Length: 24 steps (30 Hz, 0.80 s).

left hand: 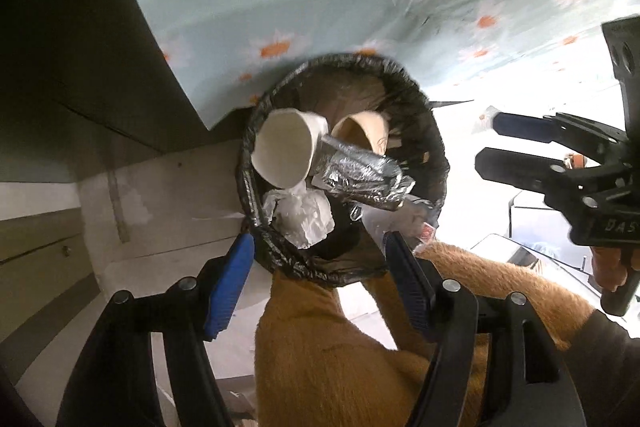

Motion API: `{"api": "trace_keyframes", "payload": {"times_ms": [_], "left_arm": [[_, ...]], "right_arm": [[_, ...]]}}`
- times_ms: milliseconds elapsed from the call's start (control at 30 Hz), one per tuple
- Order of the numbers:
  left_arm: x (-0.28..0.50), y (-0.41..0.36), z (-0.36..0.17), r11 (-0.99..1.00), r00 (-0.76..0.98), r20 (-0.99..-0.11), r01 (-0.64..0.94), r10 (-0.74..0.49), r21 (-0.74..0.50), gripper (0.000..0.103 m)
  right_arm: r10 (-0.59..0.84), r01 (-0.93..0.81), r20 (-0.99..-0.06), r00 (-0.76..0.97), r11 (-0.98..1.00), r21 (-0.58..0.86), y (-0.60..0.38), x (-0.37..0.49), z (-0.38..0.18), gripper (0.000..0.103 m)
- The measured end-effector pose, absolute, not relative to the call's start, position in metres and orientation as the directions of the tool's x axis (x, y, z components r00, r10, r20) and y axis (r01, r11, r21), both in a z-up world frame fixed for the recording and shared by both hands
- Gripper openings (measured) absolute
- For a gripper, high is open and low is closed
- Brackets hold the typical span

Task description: Collect trash

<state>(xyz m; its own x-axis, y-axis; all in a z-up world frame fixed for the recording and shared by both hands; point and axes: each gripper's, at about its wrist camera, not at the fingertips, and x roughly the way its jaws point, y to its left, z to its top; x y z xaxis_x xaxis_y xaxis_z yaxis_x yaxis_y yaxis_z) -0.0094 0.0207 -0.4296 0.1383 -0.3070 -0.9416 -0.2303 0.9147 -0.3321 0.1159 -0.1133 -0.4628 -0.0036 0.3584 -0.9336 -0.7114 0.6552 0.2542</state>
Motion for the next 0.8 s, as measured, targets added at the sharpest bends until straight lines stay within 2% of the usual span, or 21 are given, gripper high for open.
{"api": "trace_keyframes", "payload": {"times_ms": [67,300,500,600,800], "left_arm": [[-0.010,0.021,-0.408,0.918,0.154,-0.939,-0.214,-0.306,-0.334,0.066],[-0.009,0.024,-0.334,0.927,0.199,-0.930,-0.154,-0.310,-0.342,0.066],[-0.004,0.030,-0.262,0.949,0.276,-0.929,-0.122,-0.248,-0.290,0.066],[0.000,0.035,-0.222,0.957,0.340,-0.921,-0.144,-0.190,-0.251,0.083],[0.015,0.037,-0.157,0.957,0.430,-0.894,-0.181,-0.128,-0.225,0.084]], "right_arm": [[0.375,-0.703,-0.927,0.021,0.664,0.253,-0.124,0.112,-0.439,0.074],[0.448,-0.656,-0.890,0.083,0.697,0.289,-0.161,0.103,-0.362,0.074],[0.523,-0.666,-0.840,0.145,0.680,0.308,-0.172,0.100,-0.296,0.081],[0.550,-0.684,-0.815,0.182,0.666,0.296,-0.174,0.101,-0.266,0.081],[0.638,-0.691,-0.738,0.220,0.636,0.344,-0.190,0.111,-0.213,0.087]]}}
